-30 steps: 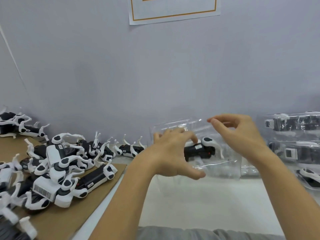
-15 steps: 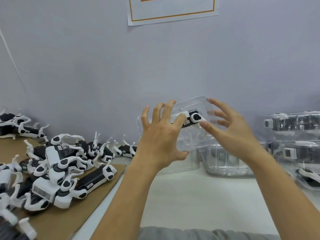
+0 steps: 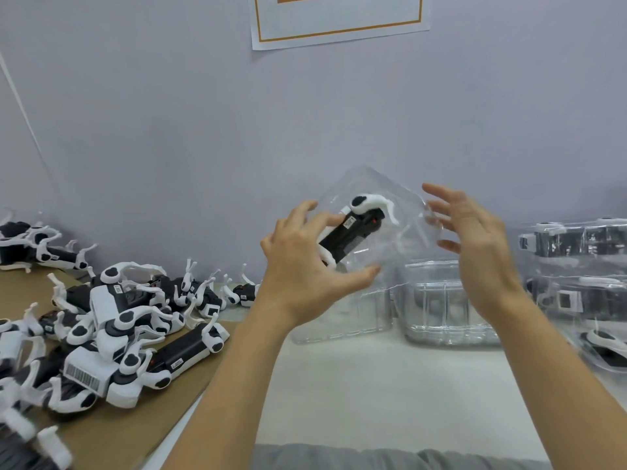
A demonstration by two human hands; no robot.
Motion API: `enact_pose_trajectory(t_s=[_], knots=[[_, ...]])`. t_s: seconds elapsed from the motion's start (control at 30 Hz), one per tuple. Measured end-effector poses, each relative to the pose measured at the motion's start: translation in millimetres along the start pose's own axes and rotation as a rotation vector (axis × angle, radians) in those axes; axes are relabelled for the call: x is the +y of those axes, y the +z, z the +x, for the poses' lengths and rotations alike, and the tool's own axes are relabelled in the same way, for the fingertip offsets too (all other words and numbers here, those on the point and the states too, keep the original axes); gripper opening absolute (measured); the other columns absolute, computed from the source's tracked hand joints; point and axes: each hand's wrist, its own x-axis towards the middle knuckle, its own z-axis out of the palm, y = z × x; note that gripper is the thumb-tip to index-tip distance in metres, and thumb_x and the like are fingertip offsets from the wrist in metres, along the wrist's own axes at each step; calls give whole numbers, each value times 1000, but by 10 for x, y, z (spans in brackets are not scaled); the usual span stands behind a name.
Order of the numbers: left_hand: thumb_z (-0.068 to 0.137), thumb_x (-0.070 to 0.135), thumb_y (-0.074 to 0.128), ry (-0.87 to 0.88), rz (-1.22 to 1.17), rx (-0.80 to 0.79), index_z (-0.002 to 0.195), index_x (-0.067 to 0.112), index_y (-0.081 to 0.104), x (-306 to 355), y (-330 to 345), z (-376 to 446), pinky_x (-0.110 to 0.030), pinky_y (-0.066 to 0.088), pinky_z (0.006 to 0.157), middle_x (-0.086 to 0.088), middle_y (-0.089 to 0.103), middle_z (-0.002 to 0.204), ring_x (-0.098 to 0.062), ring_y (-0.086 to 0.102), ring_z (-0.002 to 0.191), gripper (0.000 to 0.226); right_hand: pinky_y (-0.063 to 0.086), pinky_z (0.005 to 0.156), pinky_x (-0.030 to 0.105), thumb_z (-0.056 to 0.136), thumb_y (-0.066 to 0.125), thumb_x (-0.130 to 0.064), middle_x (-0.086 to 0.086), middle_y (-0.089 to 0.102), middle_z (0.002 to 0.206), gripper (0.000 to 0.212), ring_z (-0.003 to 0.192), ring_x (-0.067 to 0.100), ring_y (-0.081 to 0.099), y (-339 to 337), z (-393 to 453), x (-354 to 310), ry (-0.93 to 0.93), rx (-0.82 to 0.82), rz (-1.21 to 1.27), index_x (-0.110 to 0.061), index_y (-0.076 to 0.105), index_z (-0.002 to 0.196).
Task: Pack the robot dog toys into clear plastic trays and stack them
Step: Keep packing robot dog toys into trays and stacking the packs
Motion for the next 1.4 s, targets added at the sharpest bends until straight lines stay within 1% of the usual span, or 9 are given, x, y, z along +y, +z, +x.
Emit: enact_pose_trajectory(t_s=[0.13,0.37,0.53,0.63,0.8,0.93,1.07,1.2,1.4], knots=[[60,64,71,-133,-452,138,109,39,63,23,-106,26,-10,46,84,21,60,117,9,55,110,55,54,87,36,103,49,-24,-1,72,110,25,98,12,68,-9,5,-33,41,21,37,-30,67,119],[82,67,55,-370,-1268,76,109,17,70,-89,-166,18,-51,53,93,-6,73,110,-30,69,104,59,56,75,23,92,68,-18,-3,74,90,18,84,15,70,200,-55,-131,-59,-96,-20,-30,74,104],[85,75,44,-473,-1745,-183,151,8,39,-259,-95,-65,-60,22,119,-17,45,149,-38,47,133,94,51,65,16,87,75,-21,-12,72,83,14,76,4,67,429,-154,-220,-160,-207,-136,-33,76,95],[87,75,43,-464,-1799,-209,150,11,42,-303,-56,-69,-58,19,120,-15,48,142,-35,49,126,90,53,67,23,86,75,-22,-9,70,88,15,78,8,66,522,-188,-246,-227,-235,-221,-36,73,92],[87,75,40,-498,-1794,-130,156,17,32,-331,-78,-42,-55,22,118,-13,45,144,-34,47,126,91,41,78,7,85,76,-23,-9,62,103,16,93,4,59,560,-203,-245,-263,-220,-314,-32,76,98],[84,75,48,-597,-1808,-14,150,15,45,-368,-86,-28,-48,48,99,-15,53,140,-34,51,128,89,43,98,33,81,81,-25,-6,59,118,20,108,15,55,613,-240,-292,-354,-217,-385,-30,77,100],[81,70,60,-635,-1799,90,103,10,80,-442,-52,-54,-46,55,89,-14,71,115,-36,60,124,67,37,100,42,78,82,-28,-6,55,132,27,122,18,44,669,-275,-349,-423,-182,-447,-30,76,105],[86,72,53,-533,-1718,-44,102,4,79,-441,-69,-90,-37,57,78,-15,73,107,-34,70,103,75,43,79,13,83,79,-15,-7,64,105,28,88,7,61,717,-287,-361,-383,-328,-344,-21,75,110],[88,68,54,-515,-1650,-159,120,11,69,-385,-95,-72,-42,53,92,-14,69,118,-30,67,108,67,50,66,15,84,77,-11,-5,65,92,15,76,10,63,652,-239,-355,-286,-276,-248,-25,73,89]])
